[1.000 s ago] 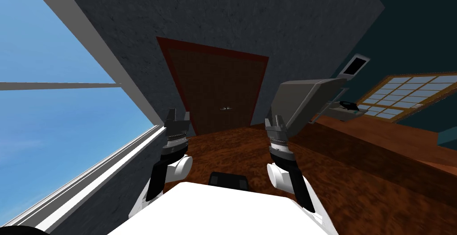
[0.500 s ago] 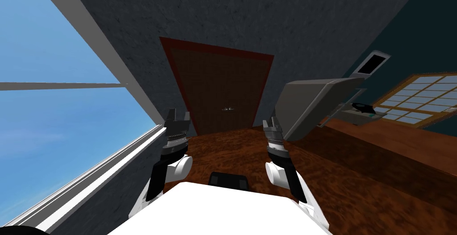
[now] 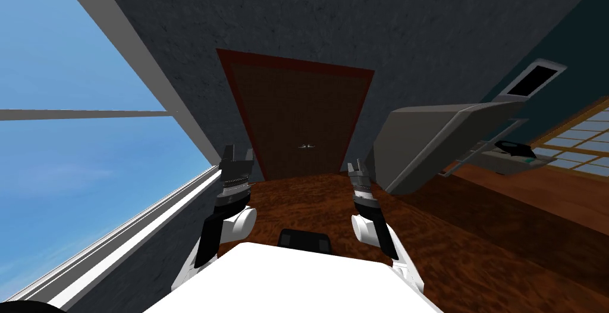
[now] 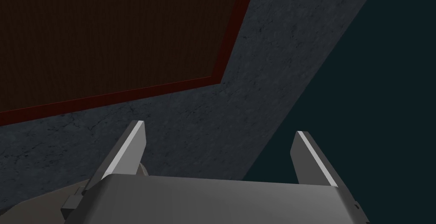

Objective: Pull the door open

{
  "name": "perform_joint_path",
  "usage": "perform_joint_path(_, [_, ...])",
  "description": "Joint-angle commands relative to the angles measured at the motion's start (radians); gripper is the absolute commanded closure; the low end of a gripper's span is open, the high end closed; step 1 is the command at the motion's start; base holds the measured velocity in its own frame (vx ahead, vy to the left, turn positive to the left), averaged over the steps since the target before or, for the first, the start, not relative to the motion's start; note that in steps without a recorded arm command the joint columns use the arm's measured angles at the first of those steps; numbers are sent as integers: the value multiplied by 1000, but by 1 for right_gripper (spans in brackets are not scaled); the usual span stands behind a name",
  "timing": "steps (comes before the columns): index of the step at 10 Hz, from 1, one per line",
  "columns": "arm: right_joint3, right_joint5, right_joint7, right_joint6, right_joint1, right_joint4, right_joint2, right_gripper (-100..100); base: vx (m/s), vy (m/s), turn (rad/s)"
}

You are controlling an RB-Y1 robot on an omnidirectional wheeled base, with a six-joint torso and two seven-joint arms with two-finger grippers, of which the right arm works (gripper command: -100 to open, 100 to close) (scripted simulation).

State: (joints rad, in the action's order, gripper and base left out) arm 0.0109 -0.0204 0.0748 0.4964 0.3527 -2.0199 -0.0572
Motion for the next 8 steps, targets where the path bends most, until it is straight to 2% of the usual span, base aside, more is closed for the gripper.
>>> perform_joint_path(1, [3,7,-2,11,-12,43,-6,-100,94,7,112])
perform_joint_path(8, [25,42,-11,60,-88,267,-33,-100,98,1,112])
